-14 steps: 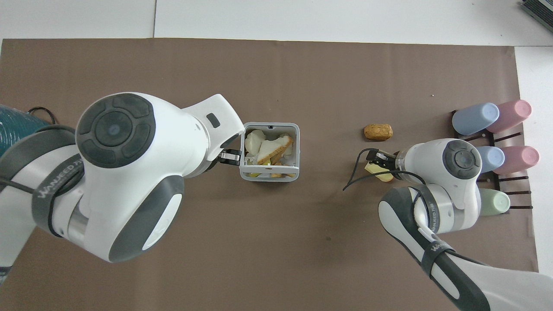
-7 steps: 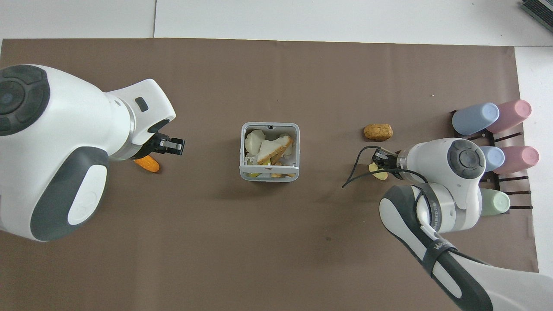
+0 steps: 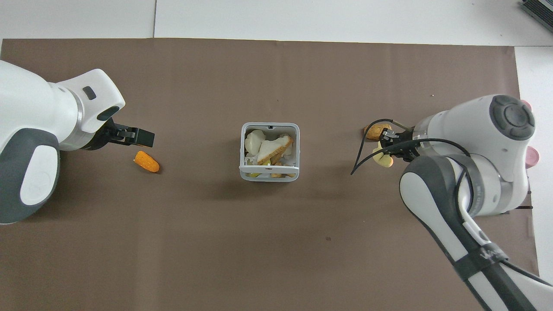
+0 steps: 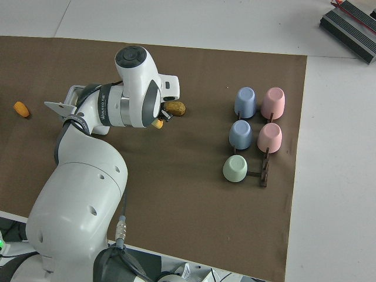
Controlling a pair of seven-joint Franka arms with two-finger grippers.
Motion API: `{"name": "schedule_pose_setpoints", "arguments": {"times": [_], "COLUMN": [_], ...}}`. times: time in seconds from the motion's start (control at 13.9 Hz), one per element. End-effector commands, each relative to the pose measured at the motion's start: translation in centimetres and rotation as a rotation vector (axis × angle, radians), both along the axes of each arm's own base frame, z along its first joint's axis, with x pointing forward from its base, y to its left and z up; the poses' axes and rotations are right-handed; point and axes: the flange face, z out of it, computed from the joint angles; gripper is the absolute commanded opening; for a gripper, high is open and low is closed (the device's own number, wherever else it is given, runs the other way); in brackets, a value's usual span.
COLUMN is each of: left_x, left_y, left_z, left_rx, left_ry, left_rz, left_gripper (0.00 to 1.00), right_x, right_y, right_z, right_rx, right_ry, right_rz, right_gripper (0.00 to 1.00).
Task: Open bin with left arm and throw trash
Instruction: 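Carry the wedge over the bin while the left gripper grasps the carrot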
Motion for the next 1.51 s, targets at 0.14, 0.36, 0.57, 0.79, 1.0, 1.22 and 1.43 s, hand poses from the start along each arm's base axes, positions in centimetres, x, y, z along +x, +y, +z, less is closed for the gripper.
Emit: {"name": "schedule_pose_setpoints", "arguments": {"times": [0.14, 0.36, 0.57, 0.79, 1.0, 1.22, 1.43], "left_x": [-0.4, 0.2, 0.0, 0.2, -0.3, -0.4, -0.1], "left_y": [3.9, 4.7, 5.1, 5.1, 5.6, 6.5, 6.4], "left_z": [-2.0, -4.0, -6.5, -9.3, -11.9, -13.4, -14.9], "left_rx": [-0.020, -0.034, -0.052, -0.051, -0.059, -0.062, -0.064], "left_ry": [-0.028, -0.041, -0.049, -0.013, -0.021, -0.029, -0.023], "left_rz": [0.169, 0.289, 0.417, 0.537, 0.585, 0.617, 0.657], "left_gripper": [1.00, 1.00, 1.00, 1.00, 1.00, 1.00, 1.00], "right_x": [3.1, 3.1, 3.4, 2.1, 1.7, 2.3, 1.5], "right_y": [6.7, 15.0, 19.1, 23.6, 25.1, 25.7, 28.6], "right_z": [5.5, 6.1, 5.6, 1.6, -0.8, -3.9, -6.7], "right_rx": [0.058, 0.012, 0.026, 0.023, 0.019, 0.007, 0.000], "right_ry": [-0.033, -0.058, -0.036, 0.025, 0.057, 0.071, 0.061], "right_rz": [0.166, 0.321, 0.299, 0.308, 0.317, 0.311, 0.317], "right_gripper": [0.00, 0.00, 0.00, 0.00, 0.00, 0.00, 0.00]}}
